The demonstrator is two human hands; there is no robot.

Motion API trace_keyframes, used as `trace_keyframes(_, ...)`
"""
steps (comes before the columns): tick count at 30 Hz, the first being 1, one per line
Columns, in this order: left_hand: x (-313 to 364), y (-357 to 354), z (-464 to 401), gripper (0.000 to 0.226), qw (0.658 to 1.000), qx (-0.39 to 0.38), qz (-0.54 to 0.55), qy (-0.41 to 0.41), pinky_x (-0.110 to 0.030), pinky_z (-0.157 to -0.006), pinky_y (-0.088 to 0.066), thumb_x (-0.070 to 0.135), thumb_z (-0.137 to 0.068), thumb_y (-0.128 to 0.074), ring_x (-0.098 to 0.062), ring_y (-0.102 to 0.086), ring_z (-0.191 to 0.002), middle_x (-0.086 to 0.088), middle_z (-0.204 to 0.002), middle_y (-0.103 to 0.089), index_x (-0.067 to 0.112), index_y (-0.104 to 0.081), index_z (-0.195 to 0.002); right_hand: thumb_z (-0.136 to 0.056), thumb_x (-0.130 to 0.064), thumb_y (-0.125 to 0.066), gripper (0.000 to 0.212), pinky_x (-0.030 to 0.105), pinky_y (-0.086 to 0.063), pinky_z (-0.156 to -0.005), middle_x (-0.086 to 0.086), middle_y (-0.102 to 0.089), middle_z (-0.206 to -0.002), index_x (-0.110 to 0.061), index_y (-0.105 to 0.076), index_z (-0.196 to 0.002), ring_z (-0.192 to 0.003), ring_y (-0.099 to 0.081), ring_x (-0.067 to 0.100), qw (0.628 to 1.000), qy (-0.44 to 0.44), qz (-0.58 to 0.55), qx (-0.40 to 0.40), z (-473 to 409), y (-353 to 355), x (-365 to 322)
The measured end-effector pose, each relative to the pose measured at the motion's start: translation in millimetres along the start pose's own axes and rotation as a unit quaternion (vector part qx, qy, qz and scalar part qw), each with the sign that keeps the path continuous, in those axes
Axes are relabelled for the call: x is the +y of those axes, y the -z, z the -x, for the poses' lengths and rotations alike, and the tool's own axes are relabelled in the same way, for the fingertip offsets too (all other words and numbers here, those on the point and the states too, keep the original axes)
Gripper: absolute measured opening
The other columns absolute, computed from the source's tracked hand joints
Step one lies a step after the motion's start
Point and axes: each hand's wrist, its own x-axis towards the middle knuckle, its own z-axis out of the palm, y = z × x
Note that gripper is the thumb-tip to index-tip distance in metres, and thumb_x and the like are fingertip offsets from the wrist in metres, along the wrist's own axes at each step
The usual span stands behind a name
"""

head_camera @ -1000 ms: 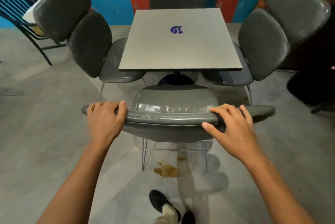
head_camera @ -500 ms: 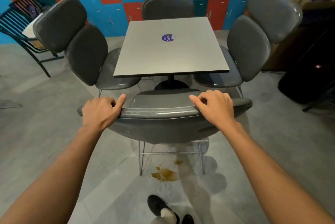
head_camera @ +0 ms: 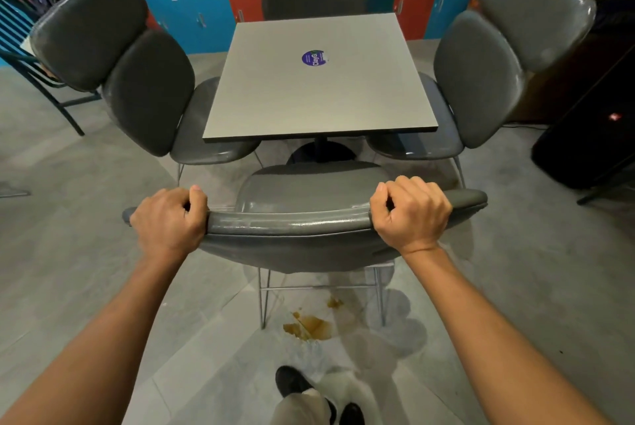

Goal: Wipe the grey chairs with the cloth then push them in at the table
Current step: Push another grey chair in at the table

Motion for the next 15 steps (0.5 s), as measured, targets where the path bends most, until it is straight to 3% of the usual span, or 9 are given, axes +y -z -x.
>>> trace_keyframes(6, 4.3, 6.3, 6.1, 0.059, 1.000, -0.010, 0.020, 0.003, -0.033, -0.053, -0.033, 0.044, -0.094, -0.029, -0.025, -0.045, -0.051, -0.007, -0.051, -0.048, 0.010, -0.055, -0.054, -0.093, -0.027, -0.050, 0.039, 0.026, -0.019, -0.061, -0.001, -0.049, -0.056, -0.018, -0.054, -0.056, -0.059, -0.028, 0.011, 1.000, -0.022, -0.012, -0.011, 2.8, 5.6, -4.2)
trace_keyframes(15, 8.3, 19.3, 21.0, 0.062, 0.999, -0.030, 0.025, -0.005, -0.036, -0.061, -0.036, 0.048, -0.098, -0.033, -0.024, -0.047, -0.051, -0.005, -0.049, -0.049, 0.011, -0.050, -0.052, -0.093, -0.038, -0.046, 0.036, 0.027, -0.031, -0.063, -0.010, -0.046, -0.060, -0.025, -0.047, -0.060, -0.058, -0.039, 0.012, 0.989, -0.080, -0.014, -0.125, 5.7, 23.1, -12.3)
